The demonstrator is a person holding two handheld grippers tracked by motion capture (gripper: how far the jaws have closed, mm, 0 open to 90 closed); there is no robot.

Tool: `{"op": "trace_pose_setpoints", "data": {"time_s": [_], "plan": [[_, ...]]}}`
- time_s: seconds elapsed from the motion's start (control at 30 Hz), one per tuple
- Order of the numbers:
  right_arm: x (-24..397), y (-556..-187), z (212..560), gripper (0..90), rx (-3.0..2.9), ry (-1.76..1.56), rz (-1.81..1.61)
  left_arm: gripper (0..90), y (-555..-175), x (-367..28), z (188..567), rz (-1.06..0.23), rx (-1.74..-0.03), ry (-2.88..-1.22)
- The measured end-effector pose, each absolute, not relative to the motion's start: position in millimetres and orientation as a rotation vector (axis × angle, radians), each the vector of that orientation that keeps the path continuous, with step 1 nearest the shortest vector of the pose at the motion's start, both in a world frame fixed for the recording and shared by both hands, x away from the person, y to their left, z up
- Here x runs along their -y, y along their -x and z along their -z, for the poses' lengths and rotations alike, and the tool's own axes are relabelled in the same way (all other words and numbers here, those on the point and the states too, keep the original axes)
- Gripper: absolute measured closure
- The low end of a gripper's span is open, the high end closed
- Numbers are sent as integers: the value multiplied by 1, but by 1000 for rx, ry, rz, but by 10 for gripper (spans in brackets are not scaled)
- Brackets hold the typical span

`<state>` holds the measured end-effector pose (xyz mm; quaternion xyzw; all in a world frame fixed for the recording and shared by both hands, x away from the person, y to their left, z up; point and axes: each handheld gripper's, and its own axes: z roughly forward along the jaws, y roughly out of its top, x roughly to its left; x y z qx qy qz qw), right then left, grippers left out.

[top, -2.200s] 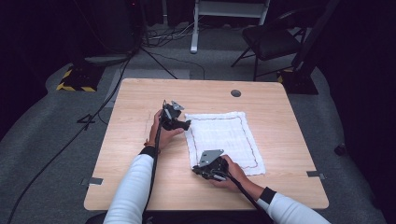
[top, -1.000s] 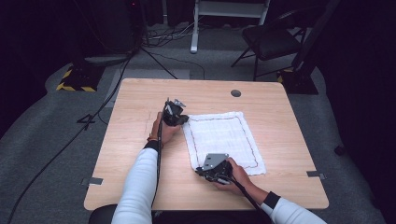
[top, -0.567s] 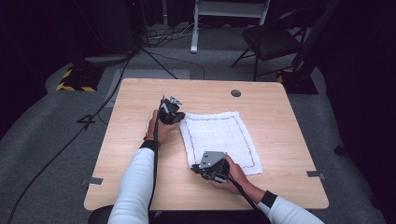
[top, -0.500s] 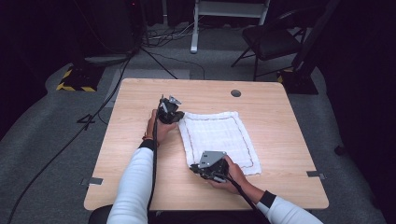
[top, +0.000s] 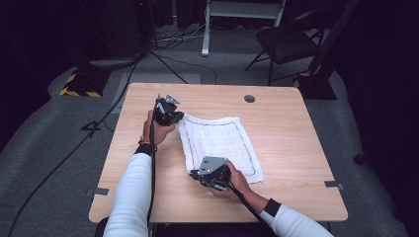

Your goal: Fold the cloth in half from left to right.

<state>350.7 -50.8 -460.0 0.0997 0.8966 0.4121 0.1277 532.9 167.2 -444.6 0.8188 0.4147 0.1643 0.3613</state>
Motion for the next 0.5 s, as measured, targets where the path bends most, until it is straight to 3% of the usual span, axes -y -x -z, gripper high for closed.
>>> {"op": "trace_pose_setpoints", "data": {"time_s": [0.27, 0.5], "plan": [[68, -349, 446, 862, -2567, -314, -1203, 860, -533, -157, 437, -428, -1036, -2064], [103, -347, 436, 862, -2531, -370, -1211, 860, -537, -118, 430, -425, -970, -2068]]}}
